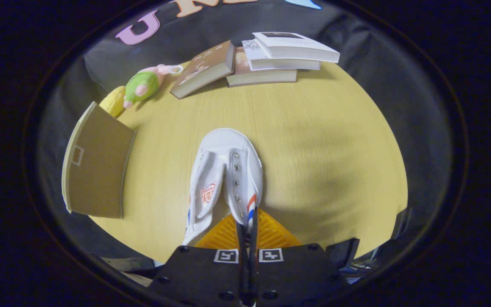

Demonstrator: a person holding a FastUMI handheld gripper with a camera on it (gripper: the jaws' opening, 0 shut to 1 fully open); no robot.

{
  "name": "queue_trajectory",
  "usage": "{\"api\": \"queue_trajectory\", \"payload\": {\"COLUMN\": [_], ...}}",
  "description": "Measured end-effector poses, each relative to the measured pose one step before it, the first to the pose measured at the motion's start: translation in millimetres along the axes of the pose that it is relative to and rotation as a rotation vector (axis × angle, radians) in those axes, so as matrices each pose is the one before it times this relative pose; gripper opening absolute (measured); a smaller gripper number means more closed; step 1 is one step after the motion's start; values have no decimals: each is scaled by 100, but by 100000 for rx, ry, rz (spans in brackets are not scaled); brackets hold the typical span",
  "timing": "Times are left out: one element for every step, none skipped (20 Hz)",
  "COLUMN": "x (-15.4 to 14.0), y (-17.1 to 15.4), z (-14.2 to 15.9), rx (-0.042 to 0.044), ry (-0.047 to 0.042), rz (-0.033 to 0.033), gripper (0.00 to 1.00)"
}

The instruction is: Open the storage box then place both shoes into the box .Put the left shoe in first, then the right shoe, with the right side of both shoes facing outward in a uniform manner.

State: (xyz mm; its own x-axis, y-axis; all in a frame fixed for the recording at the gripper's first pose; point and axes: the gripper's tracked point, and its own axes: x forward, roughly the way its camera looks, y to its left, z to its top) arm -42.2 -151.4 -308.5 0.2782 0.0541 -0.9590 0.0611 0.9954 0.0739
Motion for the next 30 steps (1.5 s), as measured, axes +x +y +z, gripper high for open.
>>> {"api": "queue_trajectory", "payload": {"x": [-529, -279, -505, -551, -598, -640, -508, -527, -510, -389, -437, -384, -408, -411, -316, -424, -333, -289, -234, -144, -115, -45, 18, 36, 152, 193, 265, 383, 381, 451], "y": [168, 509, 735, 795, 837, 991, 858, 952, 926, 947, 899, 1042, 1021, 1098, 1172, 1424, 1283, 1460, 1428, 1442, 1040, 1154, 1160, 1174, 1196, 1177, 1174, 1075, 925, 881], "z": [281, 273, 396, 421, 423, 471, 486, 425, 367, 403, 417, 349, 483, 583, 334, 534, 506, 486, 297, 398, 288, 246, 297, 188, -12, 81, 36, 63, -55, -64], "rx": [841, 47, 1044, 796, 264, 289, -306, -94, -342, -655, -369, -710, -607, -85, -358, 537, 382, -177, -270, -359, -405, -1014, -567, -536, 197, 565, -143, 52, -14, -170], "ry": [-1266, 89, -1476, -947, -1076, -1426, -1213, -1120, -554, -857, -1147, -364, -977, -1647, -570, -1556, -1655, -641, -674, -926, -955, -419, -1350, -103, 19, -514, 483, -209, 106, 454], "rz": [137, 789, 942, 1350, 1418, 1087, 1016, 650, 842, 502, 479, 530, 626, 721, 1017, 1245, 1232, 1783, 1762, 1508, 439, 716, 498, 1000, 1313, 1221, 1444, 1016, 759, 456], "gripper": [4, 4, 4, 3, 3, 4, 4, 4, 4, 4, 4, 4, 4, 4, 4, 4, 4, 4, 4, 4, 4, 4, 4, 4, 4, 4, 4, 4, 4, 4]}}
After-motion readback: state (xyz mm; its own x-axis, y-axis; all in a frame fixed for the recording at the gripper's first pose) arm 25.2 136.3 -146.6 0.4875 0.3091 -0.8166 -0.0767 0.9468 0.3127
